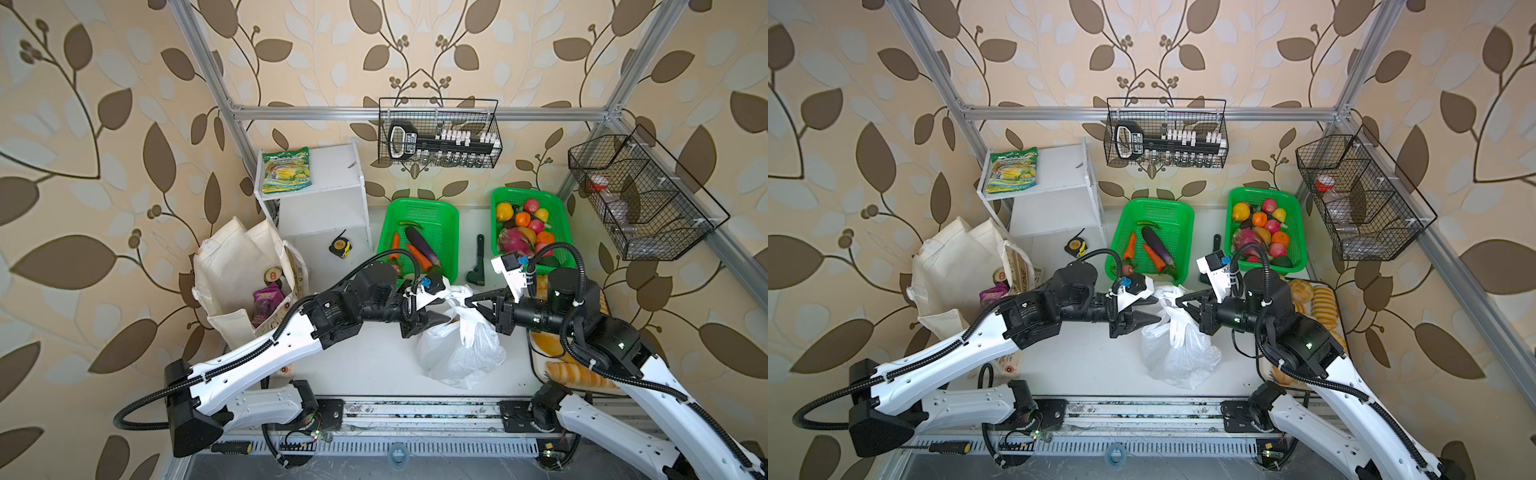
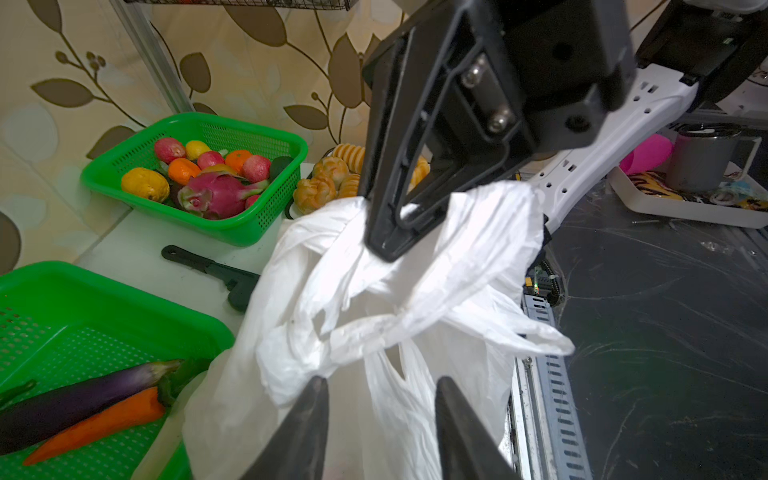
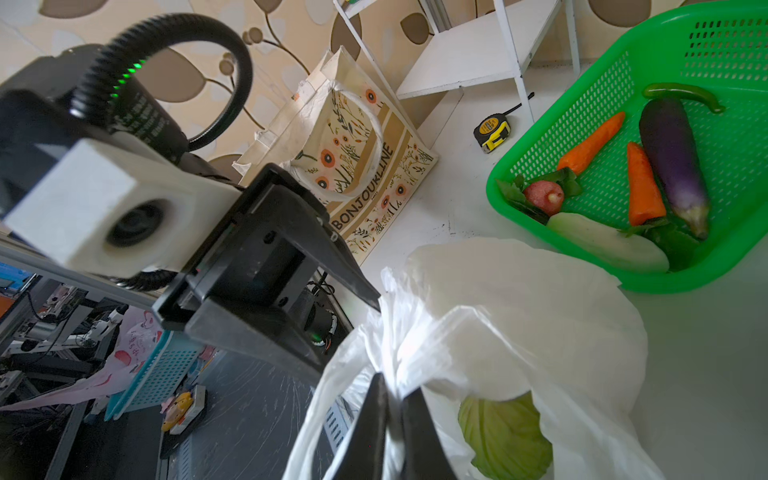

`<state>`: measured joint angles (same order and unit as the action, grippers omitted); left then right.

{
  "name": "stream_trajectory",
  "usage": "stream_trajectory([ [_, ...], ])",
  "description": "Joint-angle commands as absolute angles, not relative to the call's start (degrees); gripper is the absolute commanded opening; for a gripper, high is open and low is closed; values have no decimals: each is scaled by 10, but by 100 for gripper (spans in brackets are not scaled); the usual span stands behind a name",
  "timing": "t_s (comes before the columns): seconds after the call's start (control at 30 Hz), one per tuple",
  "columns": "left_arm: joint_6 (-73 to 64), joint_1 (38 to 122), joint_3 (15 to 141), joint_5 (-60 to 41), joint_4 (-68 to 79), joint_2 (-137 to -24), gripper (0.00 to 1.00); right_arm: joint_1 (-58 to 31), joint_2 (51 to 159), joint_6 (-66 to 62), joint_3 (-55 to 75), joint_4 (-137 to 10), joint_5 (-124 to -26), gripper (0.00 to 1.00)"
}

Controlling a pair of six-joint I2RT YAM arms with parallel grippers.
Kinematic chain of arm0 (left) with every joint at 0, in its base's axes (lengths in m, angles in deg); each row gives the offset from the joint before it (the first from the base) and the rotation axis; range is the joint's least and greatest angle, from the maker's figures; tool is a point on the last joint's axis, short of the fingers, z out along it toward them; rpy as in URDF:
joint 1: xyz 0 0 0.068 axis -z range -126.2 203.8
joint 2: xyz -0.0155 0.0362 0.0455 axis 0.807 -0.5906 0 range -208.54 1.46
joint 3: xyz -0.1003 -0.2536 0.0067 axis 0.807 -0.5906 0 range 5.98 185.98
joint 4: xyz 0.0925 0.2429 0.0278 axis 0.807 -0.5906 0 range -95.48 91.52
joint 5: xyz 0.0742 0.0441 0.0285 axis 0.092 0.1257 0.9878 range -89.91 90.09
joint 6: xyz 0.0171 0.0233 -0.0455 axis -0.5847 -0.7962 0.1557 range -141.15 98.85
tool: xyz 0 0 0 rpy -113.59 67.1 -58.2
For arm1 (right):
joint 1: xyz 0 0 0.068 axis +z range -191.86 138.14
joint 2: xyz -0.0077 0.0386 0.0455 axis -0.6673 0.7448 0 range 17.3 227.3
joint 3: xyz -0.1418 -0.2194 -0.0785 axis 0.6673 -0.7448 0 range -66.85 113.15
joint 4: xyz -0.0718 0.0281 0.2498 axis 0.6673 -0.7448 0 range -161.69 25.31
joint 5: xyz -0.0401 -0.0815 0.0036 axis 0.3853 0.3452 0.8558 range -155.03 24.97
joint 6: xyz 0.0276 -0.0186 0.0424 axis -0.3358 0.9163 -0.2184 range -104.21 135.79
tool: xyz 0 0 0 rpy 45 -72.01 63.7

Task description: Place the mixed food into the grocery bags and tie them

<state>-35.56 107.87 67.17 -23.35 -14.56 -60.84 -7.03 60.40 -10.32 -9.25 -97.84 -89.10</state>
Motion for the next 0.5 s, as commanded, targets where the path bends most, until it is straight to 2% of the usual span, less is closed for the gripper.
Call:
stream_trajectory([
  [0.0,-377,1083,665,-215,-125,-576,53,-73,601,-101,-101,-963,-903,9],
  [0.2,-397,1083,679,-212,-122,-591,63,-73,601,-103,-103,-962,-910,8],
  [0.47,-416,1083,702,-180,-121,-621,70,-73,601,-101,-102,-959,-924,8],
])
